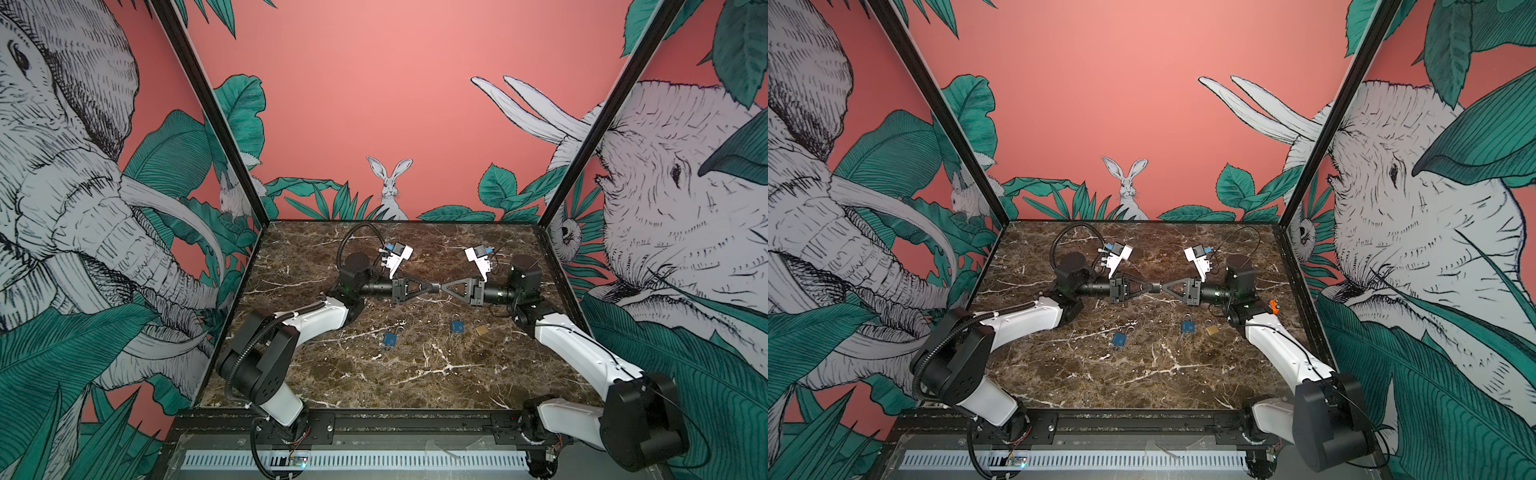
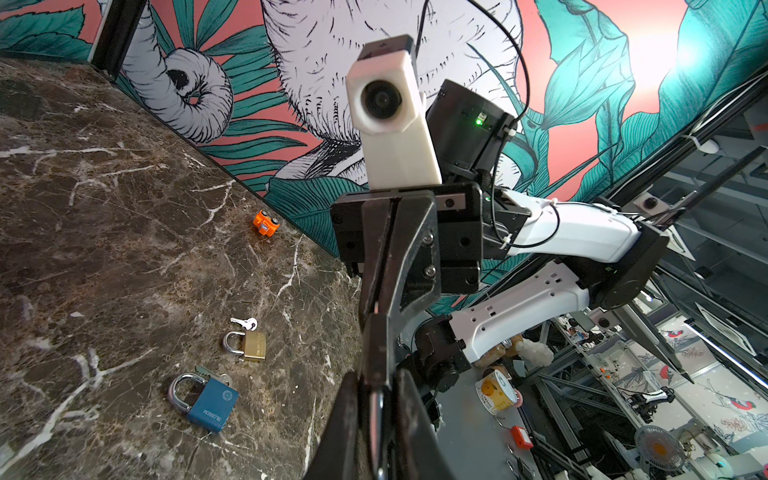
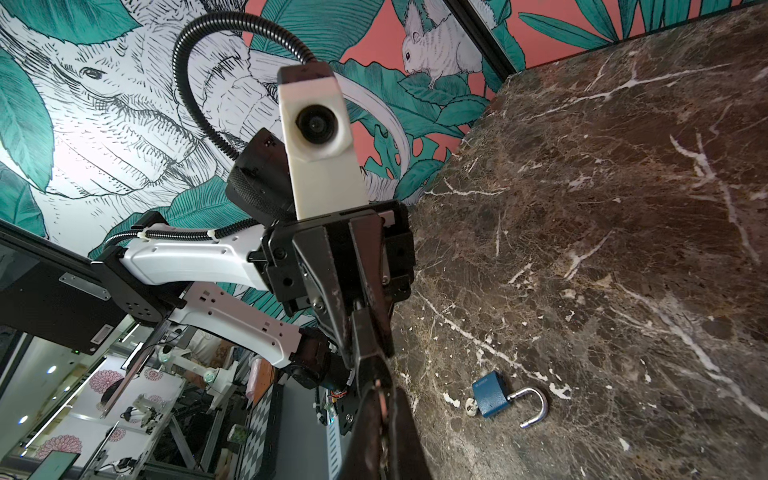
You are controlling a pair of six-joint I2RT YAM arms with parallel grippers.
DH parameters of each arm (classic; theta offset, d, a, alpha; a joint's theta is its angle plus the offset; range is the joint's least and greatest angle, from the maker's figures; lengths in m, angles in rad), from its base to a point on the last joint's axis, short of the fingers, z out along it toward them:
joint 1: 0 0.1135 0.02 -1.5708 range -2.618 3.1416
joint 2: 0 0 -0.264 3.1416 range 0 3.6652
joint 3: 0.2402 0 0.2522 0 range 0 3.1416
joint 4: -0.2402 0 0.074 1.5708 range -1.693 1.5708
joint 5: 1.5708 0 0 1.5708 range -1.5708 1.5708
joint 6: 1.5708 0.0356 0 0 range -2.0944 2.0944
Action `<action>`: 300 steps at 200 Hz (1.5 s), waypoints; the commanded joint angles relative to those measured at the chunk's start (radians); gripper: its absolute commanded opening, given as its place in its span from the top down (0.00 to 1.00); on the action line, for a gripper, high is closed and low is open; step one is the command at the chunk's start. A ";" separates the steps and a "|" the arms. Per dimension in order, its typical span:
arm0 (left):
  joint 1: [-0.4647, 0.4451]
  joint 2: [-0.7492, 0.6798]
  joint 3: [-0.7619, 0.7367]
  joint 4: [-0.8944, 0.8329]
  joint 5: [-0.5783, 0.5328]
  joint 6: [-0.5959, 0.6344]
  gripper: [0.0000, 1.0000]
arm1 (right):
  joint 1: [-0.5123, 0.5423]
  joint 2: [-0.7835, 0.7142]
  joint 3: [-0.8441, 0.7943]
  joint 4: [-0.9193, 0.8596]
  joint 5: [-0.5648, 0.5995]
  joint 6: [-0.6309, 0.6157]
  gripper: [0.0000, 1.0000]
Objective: Lock with the key
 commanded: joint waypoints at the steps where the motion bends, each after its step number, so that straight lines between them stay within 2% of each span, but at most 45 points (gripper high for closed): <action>1: -0.003 -0.046 -0.001 -0.020 -0.020 0.042 1.00 | -0.009 -0.024 -0.006 0.064 -0.035 0.009 1.00; 31: 0.006 -0.039 0.010 -0.056 -0.019 0.042 1.00 | -0.022 -0.031 -0.014 0.095 -0.051 0.022 1.00; 92: 0.040 -0.034 -0.021 0.071 0.003 -0.038 1.00 | -0.061 -0.059 -0.045 0.131 -0.063 0.038 1.00; 110: 0.040 -0.036 -0.018 0.038 -0.008 -0.022 1.00 | -0.070 -0.070 -0.045 0.096 -0.045 0.022 1.00; 121: 0.039 -0.037 -0.009 -0.026 -0.034 0.021 1.00 | -0.074 -0.075 -0.031 -0.002 -0.021 -0.025 1.00; 137: 0.041 -0.047 0.009 -0.234 -0.152 0.131 1.00 | -0.074 -0.076 -0.001 -0.176 0.055 -0.106 1.00; 147: 0.040 -0.055 0.023 -0.355 -0.211 0.212 1.00 | -0.074 -0.078 0.000 -0.219 0.114 -0.110 1.00; 158: 0.039 -0.056 0.019 -0.385 -0.253 0.240 1.00 | -0.073 -0.087 -0.015 -0.226 0.189 -0.088 1.00; 166: 0.038 -0.051 0.022 -0.392 -0.282 0.215 1.00 | -0.073 -0.096 -0.031 -0.217 0.235 -0.070 1.00; 186: 0.040 -0.001 0.089 -0.478 -0.243 0.166 1.00 | -0.063 -0.102 -0.055 -0.242 0.345 -0.041 1.00; 198: 0.039 0.024 0.102 -0.474 -0.213 0.143 1.00 | -0.045 -0.104 -0.064 -0.277 0.401 -0.058 1.00; 222: 0.039 0.039 0.086 -0.467 -0.193 0.142 1.00 | 0.034 -0.129 -0.130 -0.229 0.528 -0.042 1.00; 261: 0.039 -0.002 0.076 -0.580 -0.201 0.218 1.00 | 0.165 -0.175 -0.220 -0.129 0.763 0.037 1.00; 300: 0.039 -0.042 0.053 -0.653 -0.261 0.277 1.00 | 0.265 -0.184 -0.301 -0.042 0.974 0.115 1.00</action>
